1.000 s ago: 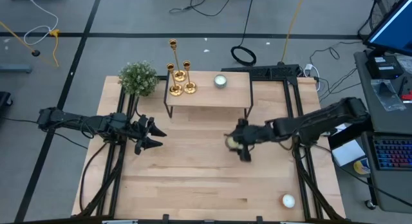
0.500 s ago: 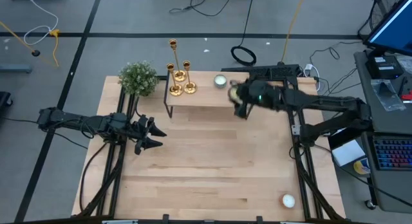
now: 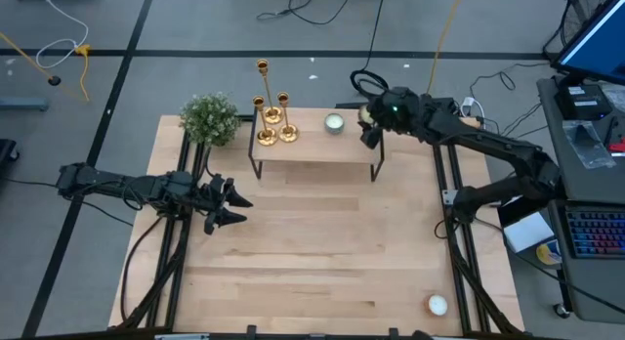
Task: Pick & Place candle stick holders
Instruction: Put the red scented candle on the shelf
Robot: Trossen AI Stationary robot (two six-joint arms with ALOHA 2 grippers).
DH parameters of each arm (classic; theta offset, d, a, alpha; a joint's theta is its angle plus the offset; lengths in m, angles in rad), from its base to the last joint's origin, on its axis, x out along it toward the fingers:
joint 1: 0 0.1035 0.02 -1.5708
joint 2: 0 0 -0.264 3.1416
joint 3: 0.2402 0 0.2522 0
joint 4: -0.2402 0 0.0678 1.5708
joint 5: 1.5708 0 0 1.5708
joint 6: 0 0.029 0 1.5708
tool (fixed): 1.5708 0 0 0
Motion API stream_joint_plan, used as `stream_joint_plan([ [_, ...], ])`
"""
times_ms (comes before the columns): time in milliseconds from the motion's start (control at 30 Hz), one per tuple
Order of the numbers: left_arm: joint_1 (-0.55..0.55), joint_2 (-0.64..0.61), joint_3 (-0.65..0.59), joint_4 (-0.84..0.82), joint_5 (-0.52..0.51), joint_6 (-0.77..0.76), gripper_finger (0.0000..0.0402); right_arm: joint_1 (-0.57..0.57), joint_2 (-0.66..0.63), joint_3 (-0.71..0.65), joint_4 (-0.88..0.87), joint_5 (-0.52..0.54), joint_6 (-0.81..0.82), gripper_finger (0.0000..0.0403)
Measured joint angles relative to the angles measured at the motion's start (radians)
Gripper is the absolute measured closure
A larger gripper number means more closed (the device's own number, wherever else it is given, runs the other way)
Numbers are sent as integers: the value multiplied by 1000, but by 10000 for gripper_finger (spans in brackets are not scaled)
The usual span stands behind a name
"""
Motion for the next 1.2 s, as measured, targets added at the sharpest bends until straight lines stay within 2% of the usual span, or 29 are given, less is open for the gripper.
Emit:
stream_joint_plan([
  [600, 0, 0, 0, -1, 0, 5, 149, -27, 166, -1, 74, -1, -147, 110],
  [767, 0, 0, 0, 0, -2, 44, 149, -29, 167, -1, 55, -51, -146, 110],
  [967, 0, 0, 0, 0, -7, 50, 149, -39, 167, -1, 38, -55, -143, 110],
  [1200, 0, 0, 0, 0, -7, 47, 149, -65, 167, -1, 32, -133, -65, 104],
])
